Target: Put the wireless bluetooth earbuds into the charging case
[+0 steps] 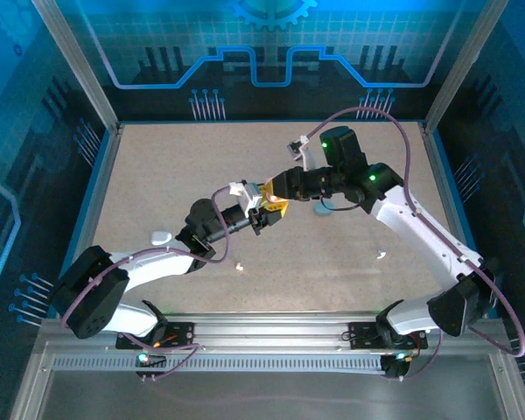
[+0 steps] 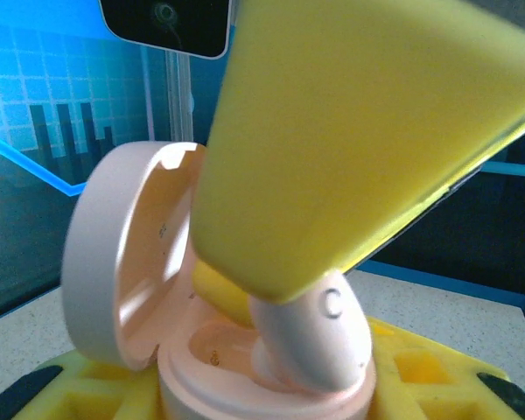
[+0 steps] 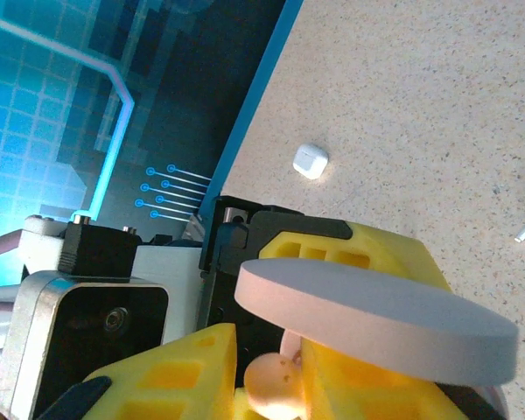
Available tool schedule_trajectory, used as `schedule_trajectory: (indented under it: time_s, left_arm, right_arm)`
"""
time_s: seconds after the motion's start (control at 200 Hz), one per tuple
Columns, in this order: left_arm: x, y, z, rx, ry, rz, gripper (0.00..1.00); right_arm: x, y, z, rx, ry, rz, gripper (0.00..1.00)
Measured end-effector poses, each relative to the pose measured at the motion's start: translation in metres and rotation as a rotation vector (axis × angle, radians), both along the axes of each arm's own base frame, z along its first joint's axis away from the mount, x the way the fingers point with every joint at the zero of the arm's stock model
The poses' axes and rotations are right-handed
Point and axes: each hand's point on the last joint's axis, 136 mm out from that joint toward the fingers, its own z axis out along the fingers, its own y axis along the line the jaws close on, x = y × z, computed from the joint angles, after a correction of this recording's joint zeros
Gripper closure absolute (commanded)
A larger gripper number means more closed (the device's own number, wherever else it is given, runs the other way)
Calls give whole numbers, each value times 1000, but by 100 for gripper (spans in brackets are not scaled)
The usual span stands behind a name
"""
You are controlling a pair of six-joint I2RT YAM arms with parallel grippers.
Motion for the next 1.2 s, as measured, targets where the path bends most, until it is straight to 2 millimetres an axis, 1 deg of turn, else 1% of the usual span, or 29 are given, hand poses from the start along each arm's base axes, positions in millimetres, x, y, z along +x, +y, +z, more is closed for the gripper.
schedule_trajectory:
  time_s: [0.22, 0.61, 0.76, 0.83, 0.925, 1.006, 1.071, 1.146, 1.201]
  left_arm:
    - [0, 0, 0, 0, 1, 0, 64]
    - [0, 0, 0, 0, -1, 1, 64]
    - [0, 0, 0, 0, -1, 2, 64]
    - [1, 1, 0, -1, -1, 8, 64]
    - [3, 2, 1, -2, -2, 24, 64]
    - [5, 5, 2, -6, -4, 44, 65]
    - [7, 8, 5, -14, -7, 65, 65]
    - [7, 14, 10, -24, -12, 93, 65]
    - [7, 20, 13, -31, -14, 118, 65]
  right_arm:
    - [2, -3, -2, -24, 0, -16, 70]
    - [6, -9, 2, -67, -8, -60, 56]
    - [5, -9, 3, -64, -12, -58, 55]
    - [2, -9, 7, -54, -20, -48, 55]
    - [-4, -11, 22, -26, -62, -34, 55]
    - [-13, -18, 41, 1, -131, -33, 55]
    - [-20, -29, 57, 18, -198, -58, 57]
    - [-22, -53, 69, 17, -267, -134, 61]
    - [-18, -72, 71, 9, -292, -207, 62]
